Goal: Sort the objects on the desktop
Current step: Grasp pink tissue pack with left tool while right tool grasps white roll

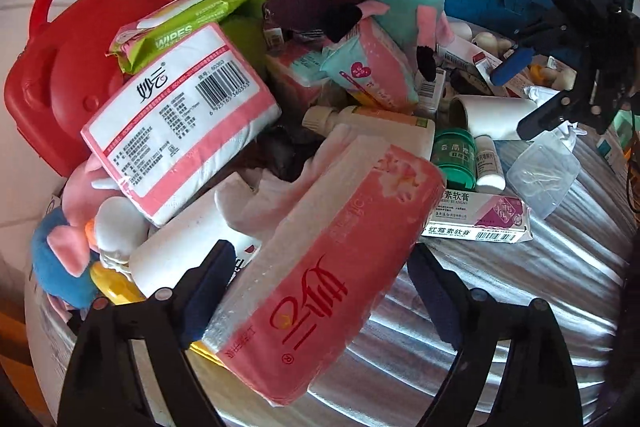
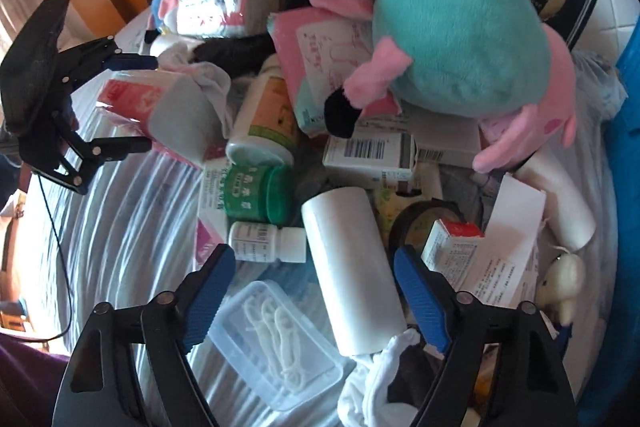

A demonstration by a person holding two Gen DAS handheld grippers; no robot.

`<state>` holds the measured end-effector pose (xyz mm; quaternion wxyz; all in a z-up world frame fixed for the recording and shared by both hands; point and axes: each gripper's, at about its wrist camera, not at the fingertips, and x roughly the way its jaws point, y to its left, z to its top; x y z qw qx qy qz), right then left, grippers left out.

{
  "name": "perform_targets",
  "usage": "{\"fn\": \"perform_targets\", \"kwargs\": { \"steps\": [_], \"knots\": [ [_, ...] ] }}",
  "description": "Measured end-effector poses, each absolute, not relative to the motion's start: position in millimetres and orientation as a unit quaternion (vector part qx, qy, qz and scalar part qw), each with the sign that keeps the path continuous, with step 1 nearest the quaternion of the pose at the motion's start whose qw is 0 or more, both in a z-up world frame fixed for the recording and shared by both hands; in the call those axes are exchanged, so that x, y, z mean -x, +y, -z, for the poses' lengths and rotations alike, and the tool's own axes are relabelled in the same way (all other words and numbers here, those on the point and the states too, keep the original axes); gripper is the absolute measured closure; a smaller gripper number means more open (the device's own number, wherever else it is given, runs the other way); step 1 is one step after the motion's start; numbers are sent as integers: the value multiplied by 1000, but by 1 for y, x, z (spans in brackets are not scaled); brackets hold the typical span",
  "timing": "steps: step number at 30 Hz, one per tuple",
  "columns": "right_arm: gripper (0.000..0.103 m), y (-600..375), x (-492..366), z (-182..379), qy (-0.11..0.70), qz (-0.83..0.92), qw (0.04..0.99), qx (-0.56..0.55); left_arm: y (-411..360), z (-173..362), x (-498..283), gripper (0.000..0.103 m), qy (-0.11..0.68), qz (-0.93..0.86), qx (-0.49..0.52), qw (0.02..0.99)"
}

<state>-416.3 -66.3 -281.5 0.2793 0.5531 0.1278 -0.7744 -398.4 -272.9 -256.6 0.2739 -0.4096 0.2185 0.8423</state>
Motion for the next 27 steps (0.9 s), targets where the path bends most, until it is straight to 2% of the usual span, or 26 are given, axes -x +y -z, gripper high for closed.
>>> {"fn": "perform_targets", "kwargs": {
  "steps": [3, 8, 16, 19, 20, 21, 27],
  "knots": [
    [39, -63, 429, 300, 133, 758, 272, -578, -272, 257, 390, 15, 207, -850, 405, 266],
    [40, -72, 430, 306, 180, 751, 278, -572, -263, 264, 385, 16, 208, -845, 433, 237],
    [41, -61, 441, 310, 154, 723, 290, -607, -251, 282, 403, 17, 183, -819, 493, 228],
    [43, -46, 435, 311, 160, 724, 274, -612, -248, 282, 381, 31, 172, -816, 496, 240],
    [45, -43, 434, 315, 168, 724, 263, -615, -248, 284, 375, 43, 167, -816, 500, 235],
    [52, -40, 433, 317, 163, 725, 259, -616, -248, 286, 370, 52, 157, -816, 506, 231],
    [59, -52, 418, 321, 161, 745, 260, -592, -246, 283, 354, 55, 81, -831, 510, 206]
  ]
}}
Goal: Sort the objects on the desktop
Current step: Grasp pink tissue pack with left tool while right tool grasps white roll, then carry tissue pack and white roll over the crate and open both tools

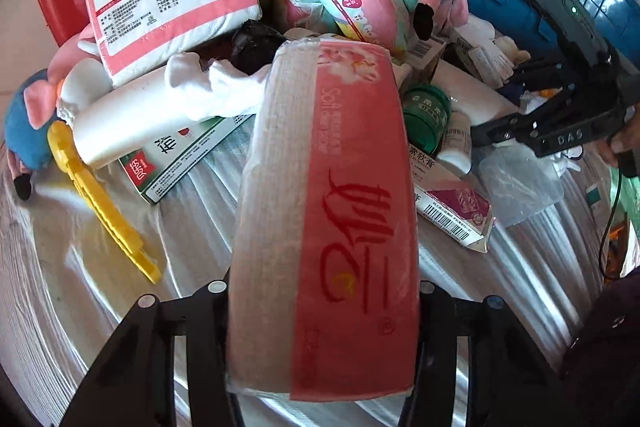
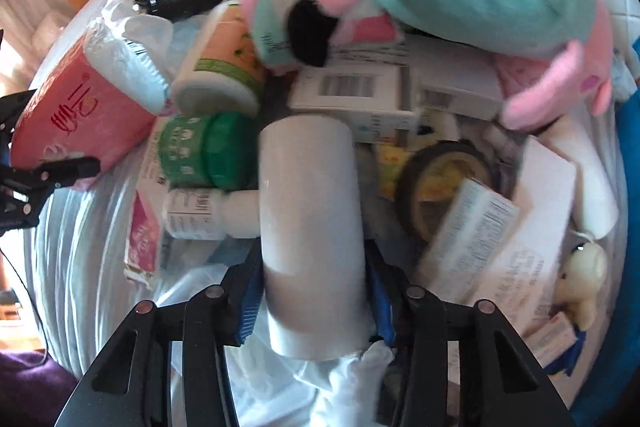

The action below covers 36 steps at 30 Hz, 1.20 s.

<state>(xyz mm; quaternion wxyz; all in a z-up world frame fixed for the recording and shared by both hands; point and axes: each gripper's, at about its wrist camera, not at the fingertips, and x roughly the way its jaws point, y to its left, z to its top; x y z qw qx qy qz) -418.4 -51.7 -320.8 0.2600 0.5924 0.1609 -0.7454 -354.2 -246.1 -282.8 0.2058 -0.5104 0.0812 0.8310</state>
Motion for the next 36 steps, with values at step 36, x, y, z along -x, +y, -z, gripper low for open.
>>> {"fn": "perform_targets", "kwargs": {
  "steps": [36],
  "knots": [
    [59, 224, 196, -43, -141, 972, 28, -188, 62, -19, 308, 55, 117, -889, 163, 413]
  ]
}}
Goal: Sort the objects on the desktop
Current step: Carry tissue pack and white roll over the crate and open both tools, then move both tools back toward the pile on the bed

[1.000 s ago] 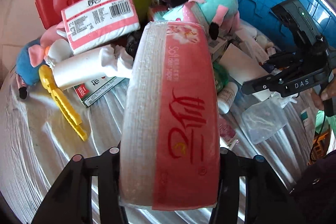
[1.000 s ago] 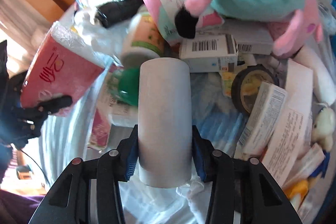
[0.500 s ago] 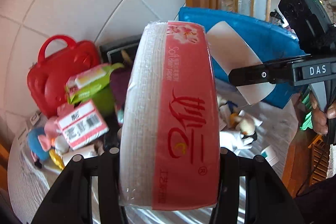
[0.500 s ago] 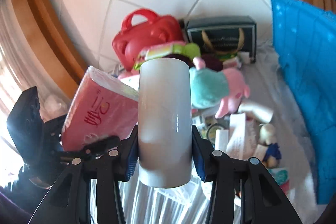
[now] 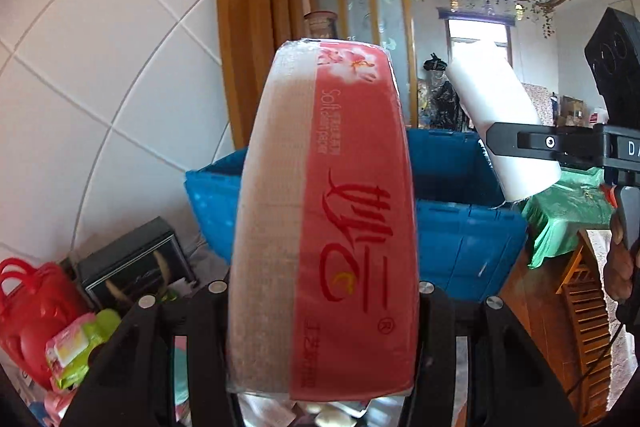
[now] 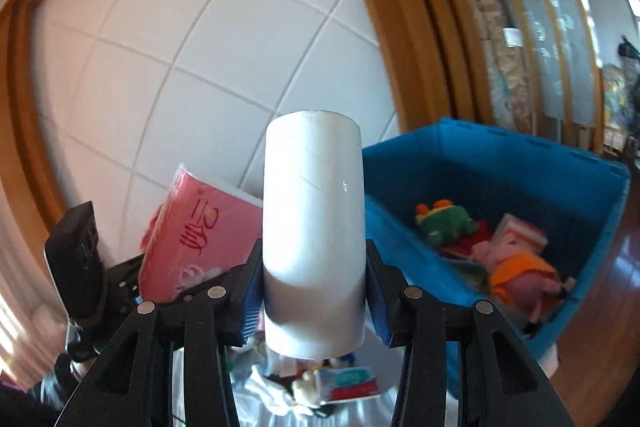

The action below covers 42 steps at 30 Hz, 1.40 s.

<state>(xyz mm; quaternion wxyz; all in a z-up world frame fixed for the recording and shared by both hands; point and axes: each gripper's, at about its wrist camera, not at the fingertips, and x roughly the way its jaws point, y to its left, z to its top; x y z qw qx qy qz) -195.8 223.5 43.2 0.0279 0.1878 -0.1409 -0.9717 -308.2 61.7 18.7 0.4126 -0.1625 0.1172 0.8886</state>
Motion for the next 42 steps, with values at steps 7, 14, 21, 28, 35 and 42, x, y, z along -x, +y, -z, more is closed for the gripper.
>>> {"fn": "perform_targets", "kwargs": {
  "steps": [7, 14, 21, 28, 35, 42],
  "knots": [
    [59, 334, 197, -50, -191, 965, -16, -176, 174, -40, 325, 55, 129, -877, 155, 435],
    [57, 408, 221, -41, -230, 956, -42, -178, 248, -51, 353, 52, 136, -881, 181, 415],
    [23, 449, 236, -40, -259, 948, -48, -177, 265, -69, 358, 13, 162, -919, 141, 331],
    [7, 434, 222, -53, -177, 966, -105, -157, 238, -65, 355, 9, 131, -945, 136, 267],
    [1, 406, 231, -46, -78, 971, -147, -169, 227, -47, 344, 9, 119, -953, 147, 236],
    [0, 400, 238, -34, -70, 972, -126, -188, 216, -42, 332, 9, 128, -961, 137, 201]
  ]
}}
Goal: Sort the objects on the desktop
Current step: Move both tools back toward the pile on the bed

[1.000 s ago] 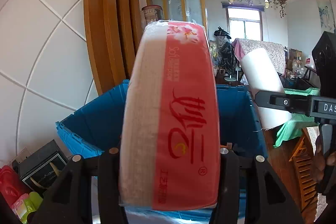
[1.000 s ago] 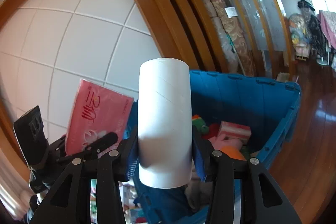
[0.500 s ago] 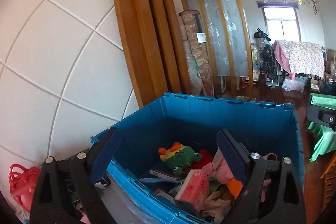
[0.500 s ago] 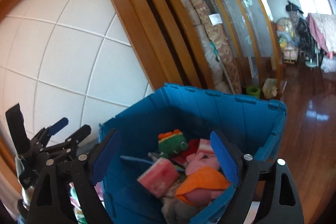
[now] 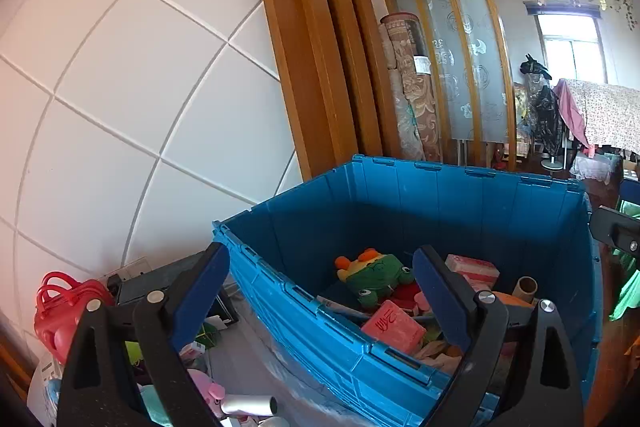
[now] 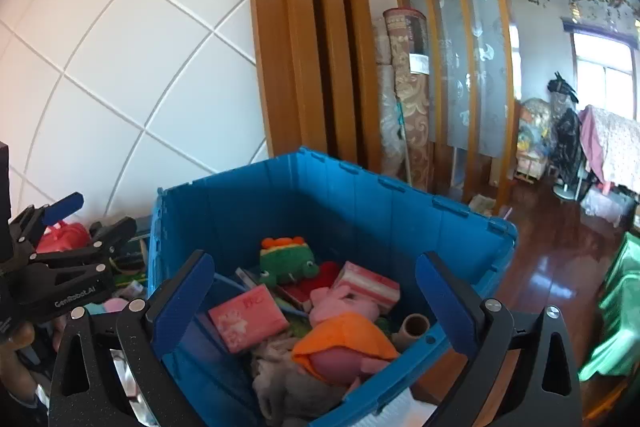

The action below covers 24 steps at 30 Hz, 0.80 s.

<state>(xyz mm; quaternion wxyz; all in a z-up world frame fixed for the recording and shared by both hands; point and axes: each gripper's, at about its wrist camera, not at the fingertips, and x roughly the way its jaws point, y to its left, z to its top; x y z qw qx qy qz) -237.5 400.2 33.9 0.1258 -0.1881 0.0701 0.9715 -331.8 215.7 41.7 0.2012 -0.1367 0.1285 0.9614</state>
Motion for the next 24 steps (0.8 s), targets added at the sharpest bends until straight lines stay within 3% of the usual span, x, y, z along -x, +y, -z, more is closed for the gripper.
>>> {"fn": "perform_targets", "kwargs": {
  "steps": [14, 24],
  "knots": [
    [0, 359, 231, -27, 62, -976, 86, 190, 160, -20, 328, 9, 112, -969, 163, 148],
    [0, 279, 220, -32, 51, -979, 72, 182, 66, -17, 313, 9, 126, -971, 163, 121]
  ]
}}
